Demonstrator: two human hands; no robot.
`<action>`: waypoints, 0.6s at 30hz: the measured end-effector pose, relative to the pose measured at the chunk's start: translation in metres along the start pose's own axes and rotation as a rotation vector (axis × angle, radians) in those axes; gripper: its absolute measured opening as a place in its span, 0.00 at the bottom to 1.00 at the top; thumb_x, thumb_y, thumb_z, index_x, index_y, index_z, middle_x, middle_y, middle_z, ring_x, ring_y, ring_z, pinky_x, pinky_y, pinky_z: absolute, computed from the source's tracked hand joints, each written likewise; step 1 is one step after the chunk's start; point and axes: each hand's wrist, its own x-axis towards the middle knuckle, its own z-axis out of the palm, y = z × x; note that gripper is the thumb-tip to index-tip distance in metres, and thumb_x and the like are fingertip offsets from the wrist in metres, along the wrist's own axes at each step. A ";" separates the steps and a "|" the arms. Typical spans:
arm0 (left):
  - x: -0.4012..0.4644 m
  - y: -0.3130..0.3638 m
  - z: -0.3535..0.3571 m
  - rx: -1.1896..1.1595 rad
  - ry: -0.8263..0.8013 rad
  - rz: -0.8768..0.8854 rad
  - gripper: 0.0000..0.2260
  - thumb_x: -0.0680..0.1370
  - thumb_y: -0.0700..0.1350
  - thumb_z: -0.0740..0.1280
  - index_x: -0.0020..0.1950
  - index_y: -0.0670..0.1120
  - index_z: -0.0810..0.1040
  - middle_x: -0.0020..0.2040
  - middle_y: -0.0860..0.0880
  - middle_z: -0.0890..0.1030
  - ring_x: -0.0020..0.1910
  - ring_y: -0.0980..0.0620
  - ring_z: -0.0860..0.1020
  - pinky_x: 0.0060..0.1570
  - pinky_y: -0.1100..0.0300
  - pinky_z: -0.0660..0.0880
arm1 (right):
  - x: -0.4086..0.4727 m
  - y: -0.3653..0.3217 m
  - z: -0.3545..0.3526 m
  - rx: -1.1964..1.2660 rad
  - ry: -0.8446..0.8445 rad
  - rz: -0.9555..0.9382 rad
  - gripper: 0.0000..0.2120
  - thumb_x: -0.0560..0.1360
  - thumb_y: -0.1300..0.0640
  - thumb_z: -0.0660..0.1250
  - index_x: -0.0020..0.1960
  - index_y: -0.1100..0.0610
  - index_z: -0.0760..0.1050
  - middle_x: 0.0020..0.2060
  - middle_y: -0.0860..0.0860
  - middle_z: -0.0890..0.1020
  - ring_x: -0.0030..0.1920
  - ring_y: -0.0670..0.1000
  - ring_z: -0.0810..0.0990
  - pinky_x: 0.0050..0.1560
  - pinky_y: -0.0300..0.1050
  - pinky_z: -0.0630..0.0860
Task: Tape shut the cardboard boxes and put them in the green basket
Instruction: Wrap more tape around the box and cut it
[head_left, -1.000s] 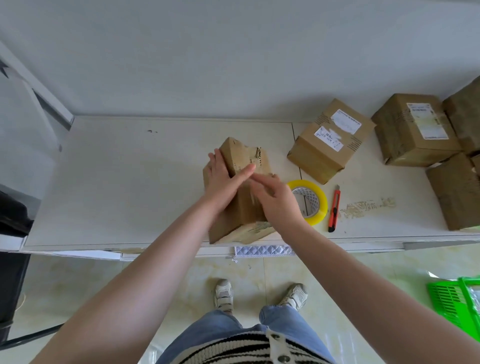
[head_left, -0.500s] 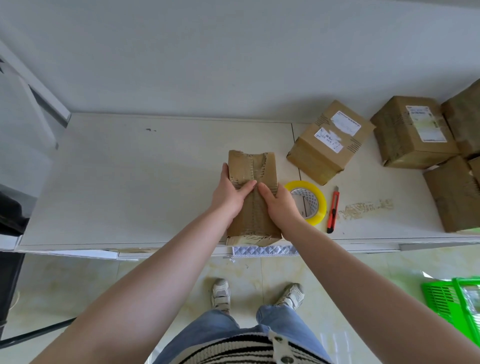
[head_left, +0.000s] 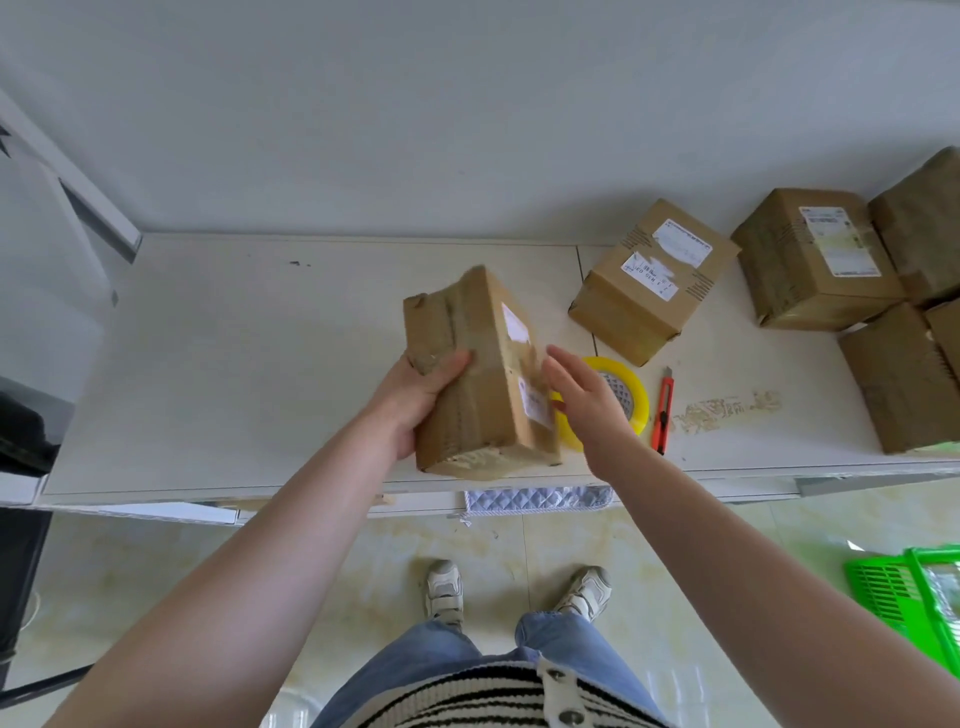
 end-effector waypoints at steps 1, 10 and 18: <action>-0.002 -0.001 -0.007 -0.085 -0.072 -0.015 0.30 0.71 0.55 0.73 0.69 0.44 0.73 0.58 0.44 0.83 0.51 0.48 0.84 0.42 0.55 0.81 | -0.001 0.000 -0.004 0.004 0.000 0.028 0.23 0.76 0.40 0.65 0.70 0.45 0.71 0.59 0.44 0.79 0.55 0.43 0.78 0.54 0.40 0.75; 0.003 -0.002 -0.019 0.091 0.083 0.008 0.23 0.78 0.60 0.64 0.70 0.54 0.72 0.64 0.54 0.79 0.67 0.53 0.74 0.64 0.56 0.71 | 0.001 -0.001 0.008 0.226 -0.107 0.157 0.15 0.77 0.47 0.68 0.62 0.48 0.75 0.51 0.50 0.85 0.48 0.50 0.84 0.45 0.48 0.82; 0.003 -0.019 0.010 0.377 0.265 -0.058 0.20 0.75 0.59 0.70 0.60 0.48 0.80 0.53 0.48 0.84 0.53 0.47 0.82 0.56 0.51 0.77 | 0.002 0.020 0.037 -0.035 0.031 0.097 0.14 0.80 0.45 0.62 0.61 0.52 0.73 0.50 0.49 0.83 0.50 0.49 0.83 0.51 0.46 0.80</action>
